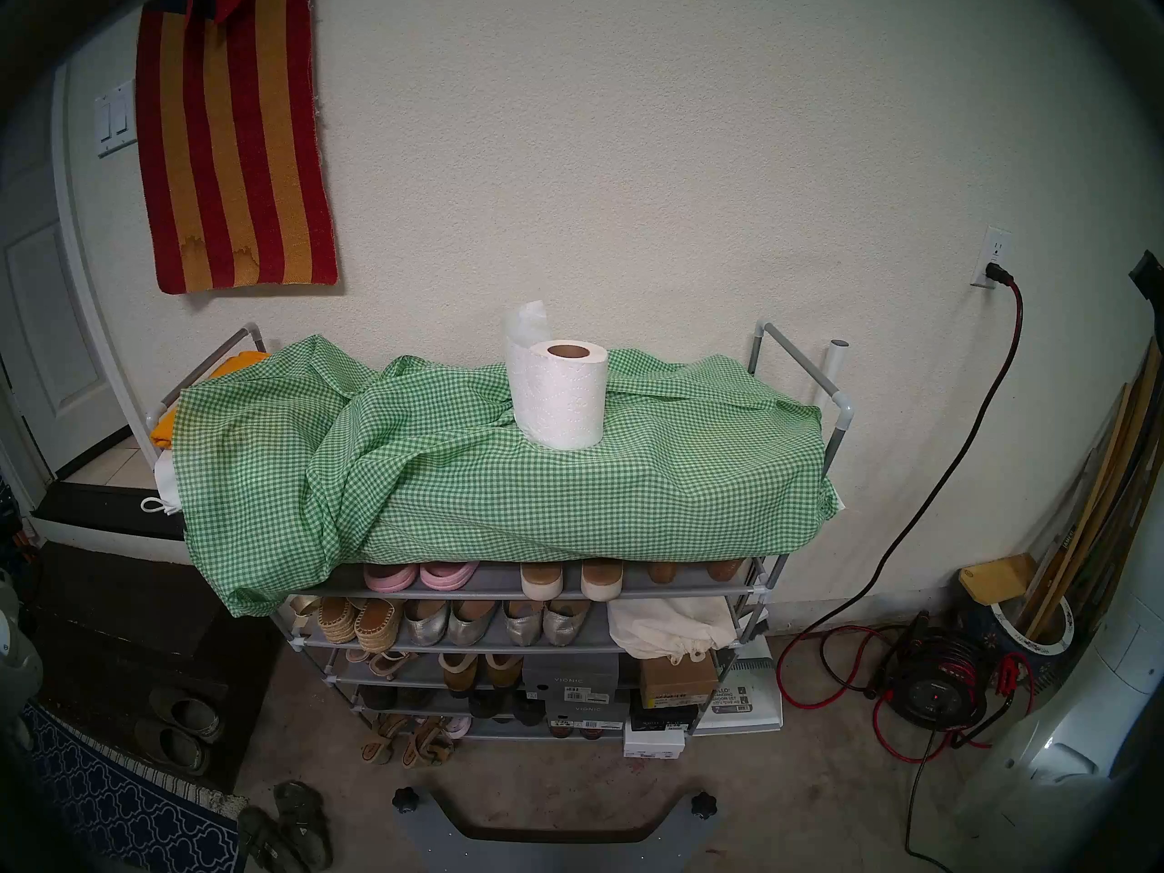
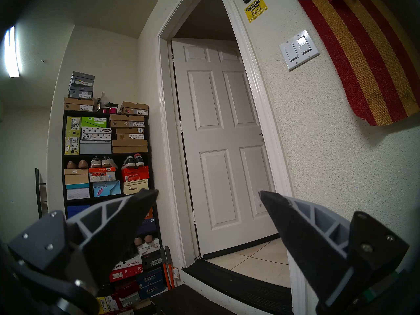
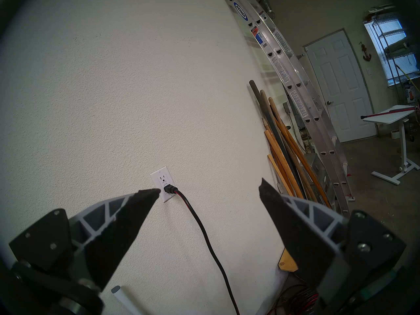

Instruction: Lift the object off the cloth, cover the shoe rack with the cloth, put the object back

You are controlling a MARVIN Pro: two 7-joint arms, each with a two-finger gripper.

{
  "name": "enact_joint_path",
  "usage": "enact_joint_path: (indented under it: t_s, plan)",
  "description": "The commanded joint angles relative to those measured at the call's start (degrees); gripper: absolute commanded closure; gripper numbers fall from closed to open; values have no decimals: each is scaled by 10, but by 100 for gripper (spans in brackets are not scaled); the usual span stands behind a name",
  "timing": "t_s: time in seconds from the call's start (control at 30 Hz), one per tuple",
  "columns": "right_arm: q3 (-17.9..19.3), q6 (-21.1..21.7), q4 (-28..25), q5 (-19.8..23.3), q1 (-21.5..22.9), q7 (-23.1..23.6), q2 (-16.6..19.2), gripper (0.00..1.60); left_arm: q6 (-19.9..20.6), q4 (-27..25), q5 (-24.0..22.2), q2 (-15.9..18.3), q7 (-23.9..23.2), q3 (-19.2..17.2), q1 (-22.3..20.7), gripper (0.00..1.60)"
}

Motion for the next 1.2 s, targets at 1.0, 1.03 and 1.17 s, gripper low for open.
enact_joint_path:
  t_s: [1.0, 1.03, 1.17]
  plan:
    - [-134, 1, 3, 71, 77, 27, 68, 0, 0, 0, 0, 0, 0, 0, 0, 0]
    - [-143, 1, -2, 78, 80, 31, 70, 0, 0, 0, 0, 0, 0, 0, 0, 0]
    - [-185, 1, -21, 109, 75, 60, 96, 0, 0, 0, 0, 0, 0, 0, 0, 0]
